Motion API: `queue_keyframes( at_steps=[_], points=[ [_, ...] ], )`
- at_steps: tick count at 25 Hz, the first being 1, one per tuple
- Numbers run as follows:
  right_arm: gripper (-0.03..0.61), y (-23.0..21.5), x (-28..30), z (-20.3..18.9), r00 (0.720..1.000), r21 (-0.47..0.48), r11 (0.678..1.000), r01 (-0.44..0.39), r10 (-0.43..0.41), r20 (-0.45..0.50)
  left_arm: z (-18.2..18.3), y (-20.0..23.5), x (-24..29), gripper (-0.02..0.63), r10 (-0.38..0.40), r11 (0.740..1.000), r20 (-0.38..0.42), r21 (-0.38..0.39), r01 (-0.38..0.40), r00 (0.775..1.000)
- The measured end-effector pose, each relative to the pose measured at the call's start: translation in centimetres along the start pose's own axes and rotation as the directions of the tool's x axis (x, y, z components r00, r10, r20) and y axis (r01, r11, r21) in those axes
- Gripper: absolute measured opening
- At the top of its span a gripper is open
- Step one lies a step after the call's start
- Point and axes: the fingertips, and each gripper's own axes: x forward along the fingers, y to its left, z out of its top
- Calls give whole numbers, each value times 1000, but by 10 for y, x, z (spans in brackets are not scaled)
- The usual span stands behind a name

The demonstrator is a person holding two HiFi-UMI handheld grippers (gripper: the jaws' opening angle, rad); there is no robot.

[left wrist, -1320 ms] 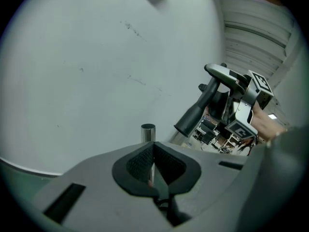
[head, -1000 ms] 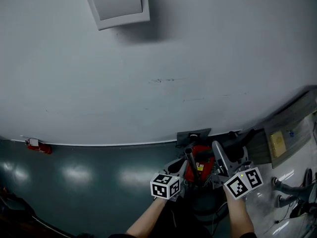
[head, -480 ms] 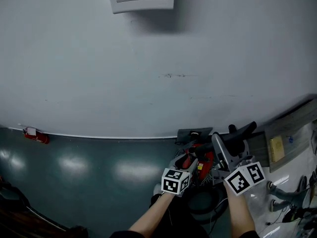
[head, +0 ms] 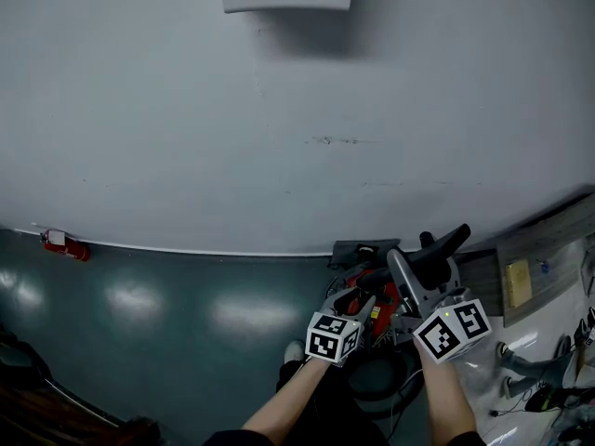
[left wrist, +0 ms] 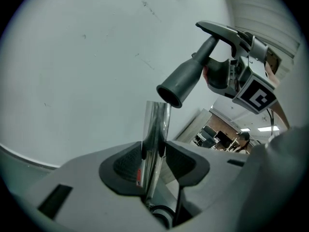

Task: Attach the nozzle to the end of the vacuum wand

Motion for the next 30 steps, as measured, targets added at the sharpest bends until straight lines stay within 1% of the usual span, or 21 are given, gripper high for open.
queue_keyframes(
  at_steps=[7, 13, 17, 20, 22, 24, 26, 28, 30],
  points=[
    [341, -1, 8, -10, 1000, -5, 1000, 2, -2, -23, 0, 0, 0, 144, 1, 999, -2, 51, 0, 1000],
    [341, 2, 16, -17, 999, -27, 1000, 11, -12, -46, 0, 3, 1, 141, 12, 998, -19, 60, -11, 1000],
    [341, 12, 26, -19, 997, -82, 997, -13, 7, -82, -1, 5, 2, 140, 24, 997, -28, 69, -22, 999],
    [341, 22, 33, -22, 992, -137, 989, -52, 35, -121, -1, 4, 3, 140, 24, 997, -37, 77, -21, 999],
    [341, 35, 39, -26, 986, -202, 975, -96, 65, -155, -1, 5, 3, 138, 27, 996, -42, 80, -24, 999],
    [341, 51, 43, -31, 977, -275, 950, -146, 95, -189, -2, 6, 3, 138, 34, 996, -43, 87, -30, 998],
    [341, 58, 48, -36, 970, -306, 936, -174, 109, -220, -2, 6, 2, 138, 43, 995, -43, 96, -39, 998],
    [341, 52, 54, -40, 965, -265, 949, -168, 103, -242, -2, 7, 2, 138, 51, 994, -42, 101, -47, 998],
    [341, 37, 58, -40, 963, -191, 971, -142, 91, -255, -2, 7, 2, 138, 52, 994, -42, 101, -48, 998]
  ],
)
